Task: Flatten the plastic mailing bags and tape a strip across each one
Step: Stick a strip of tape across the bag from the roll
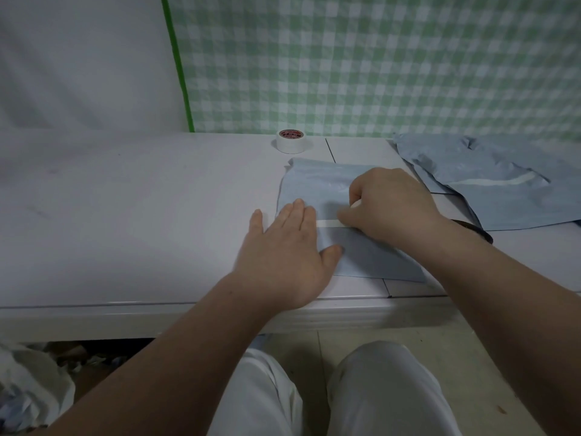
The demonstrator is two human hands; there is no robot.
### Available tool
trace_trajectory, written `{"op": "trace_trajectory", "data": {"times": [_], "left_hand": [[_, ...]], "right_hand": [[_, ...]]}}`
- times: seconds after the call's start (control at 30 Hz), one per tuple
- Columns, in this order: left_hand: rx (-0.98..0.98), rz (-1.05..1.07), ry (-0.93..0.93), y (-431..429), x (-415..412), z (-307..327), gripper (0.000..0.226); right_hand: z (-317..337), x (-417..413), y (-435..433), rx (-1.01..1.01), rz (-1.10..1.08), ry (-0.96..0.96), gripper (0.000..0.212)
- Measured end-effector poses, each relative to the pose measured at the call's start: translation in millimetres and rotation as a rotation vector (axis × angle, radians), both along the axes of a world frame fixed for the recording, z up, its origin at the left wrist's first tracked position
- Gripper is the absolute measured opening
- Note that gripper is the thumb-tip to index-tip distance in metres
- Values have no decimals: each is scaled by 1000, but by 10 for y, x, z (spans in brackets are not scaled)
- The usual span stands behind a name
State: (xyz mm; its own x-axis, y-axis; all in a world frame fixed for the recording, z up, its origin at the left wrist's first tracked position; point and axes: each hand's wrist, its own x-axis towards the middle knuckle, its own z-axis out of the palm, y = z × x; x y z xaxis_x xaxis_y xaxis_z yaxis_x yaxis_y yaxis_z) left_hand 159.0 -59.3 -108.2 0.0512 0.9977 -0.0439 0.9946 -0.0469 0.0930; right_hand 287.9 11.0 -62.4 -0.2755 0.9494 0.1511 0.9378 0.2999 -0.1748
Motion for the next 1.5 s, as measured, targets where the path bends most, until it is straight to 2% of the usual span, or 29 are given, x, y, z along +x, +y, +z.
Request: {"op": "trace_trajectory", "data": {"times": [0.2, 0.33, 0.47, 0.53, 0.6, 0.63, 0.7, 0.8, 0.9, 0.97, 1.1, 1.2, 1.27, 1.33, 1.5], "left_hand": [[17, 1, -29, -1, 3, 4, 72], [25, -2, -43, -2, 2, 5, 71], [28, -33, -56, 18, -26, -7, 65], [3, -55, -63, 25, -33, -7, 59], [-18, -56, -78, 28, -34, -4, 57], [-21, -54, -83, 25, -33, 2, 56], [-27, -55, -63, 16, -30, 8, 56], [-53, -56, -21, 11, -29, 24, 56], [-58, -61, -15, 13, -30, 41, 56], [-58, -66, -1, 12, -29, 46, 56], [-54, -51, 50, 29, -4, 128, 55], [60, -91, 73, 82, 110, 203, 52], [116, -134, -25, 96, 186, 193, 49], [95, -165, -82, 91, 215, 130, 51], [40, -165, -38, 101, 201, 60, 59]], "right_hand": [[-17, -75, -82, 93, -5, -109, 2], [-9, -128, -144, 126, -36, -206, 21], [5, -165, -209, 161, -15, -236, 5], [-1, -167, -213, 162, -13, -249, 13], [-20, -150, -190, 166, -8, -225, 9], [-27, -124, -174, 155, -8, -203, 7], [-42, -19, -121, 86, -1, -95, 17], [-49, 214, -83, -98, 37, 262, 34], [-116, 389, -109, -144, 53, 495, 34], [-196, 452, -111, -121, 33, 549, 31], [-321, 489, -99, -45, -17, 585, 10], [-357, 473, -115, -13, 5, 626, 11], [-353, 467, -130, 0, 25, 642, 12], [-349, 468, -138, 9, 50, 656, 14], [-368, 479, -149, 42, 110, 747, 18]]}}
